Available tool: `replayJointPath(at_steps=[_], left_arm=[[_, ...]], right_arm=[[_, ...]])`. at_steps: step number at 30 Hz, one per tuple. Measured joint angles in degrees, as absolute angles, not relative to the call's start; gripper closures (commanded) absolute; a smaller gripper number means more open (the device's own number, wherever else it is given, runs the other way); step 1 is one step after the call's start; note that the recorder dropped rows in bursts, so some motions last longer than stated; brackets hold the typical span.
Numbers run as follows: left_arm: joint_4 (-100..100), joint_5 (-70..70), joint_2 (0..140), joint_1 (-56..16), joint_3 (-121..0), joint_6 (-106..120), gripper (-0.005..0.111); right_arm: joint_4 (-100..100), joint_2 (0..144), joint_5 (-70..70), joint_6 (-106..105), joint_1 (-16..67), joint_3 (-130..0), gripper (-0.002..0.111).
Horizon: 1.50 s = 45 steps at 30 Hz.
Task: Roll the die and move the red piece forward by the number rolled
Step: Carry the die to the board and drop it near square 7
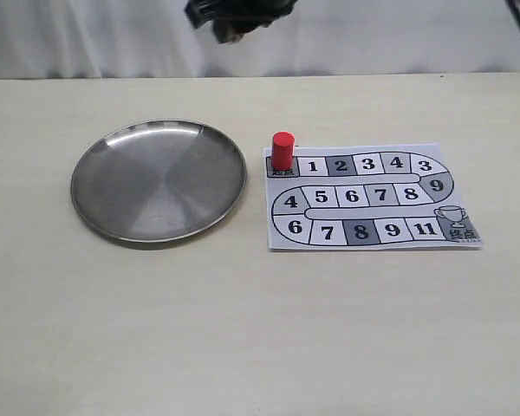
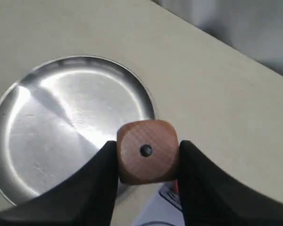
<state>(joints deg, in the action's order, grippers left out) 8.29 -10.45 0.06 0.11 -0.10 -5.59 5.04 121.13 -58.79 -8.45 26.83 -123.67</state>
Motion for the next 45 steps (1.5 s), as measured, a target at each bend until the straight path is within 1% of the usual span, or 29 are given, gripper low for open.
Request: replayJointPath(at_steps=[3, 6, 12, 14, 16, 19, 22, 24, 25, 26, 39, 43, 45], left_arm=[[8.29, -10.45, 0.06, 0.11, -0.10, -5.59, 0.107], [8.29, -10.45, 0.06, 0.11, -0.10, -5.59, 0.107], [8.29, -10.45, 0.06, 0.11, -0.10, -5.59, 0.107], [8.29, -10.45, 0.06, 0.11, -0.10, -5.59, 0.107], [8.29, -10.45, 0.06, 0.11, -0.10, -5.59, 0.107], [8.29, -10.45, 0.06, 0.11, -0.10, -5.59, 0.107], [8.29, -10.45, 0.06, 0.11, -0.10, -5.59, 0.107], [8.29, -10.45, 0.06, 0.11, -0.10, -5.59, 0.107], [8.29, -10.45, 0.06, 0.11, -0.10, -5.59, 0.107], [8.29, -10.45, 0.06, 0.11, -0.10, -5.59, 0.107], [8.29, -10.45, 0.06, 0.11, -0.10, -5.59, 0.107], [8.29, -10.45, 0.06, 0.11, -0.10, -5.59, 0.107], [8.29, -10.45, 0.06, 0.11, -0.10, -5.59, 0.107]], right_arm=[[4.14, 119.97, -60.83, -7.28, 23.50, -121.17, 0.104], [3.98, 119.88, -60.71, -6.31, 20.84, -115.81, 0.104], [3.86, 120.28, -54.12, -4.82, 16.54, -102.05, 0.103], [3.64, 121.00, -52.05, -4.36, 15.60, -98.60, 0.098], [2.46, 121.84, -50.35, -3.07, 15.08, -95.89, 0.085], [0.00, 123.07, -49.35, -0.31, 15.00, -94.52, 0.057], [-1.17, 123.39, -48.98, 1.11, 15.00, -94.52, 0.024], [-1.85, 123.39, -49.13, 1.23, 15.00, -94.94, 0.010], [-2.38, 123.12, -49.22, 1.34, 15.00, -95.47, 0.004], [-2.67, 122.80, -49.52, 1.34, 15.00, -95.84, 0.003], [-3.30, 112.72, -50.29, 1.69, 15.00, -96.80, 0.005], [-3.44, 110.18, -52.29, 1.44, 15.00, -96.80, 0.011], [-3.44, 109.01, -53.30, 1.19, 15.00, -96.80, 0.022]])
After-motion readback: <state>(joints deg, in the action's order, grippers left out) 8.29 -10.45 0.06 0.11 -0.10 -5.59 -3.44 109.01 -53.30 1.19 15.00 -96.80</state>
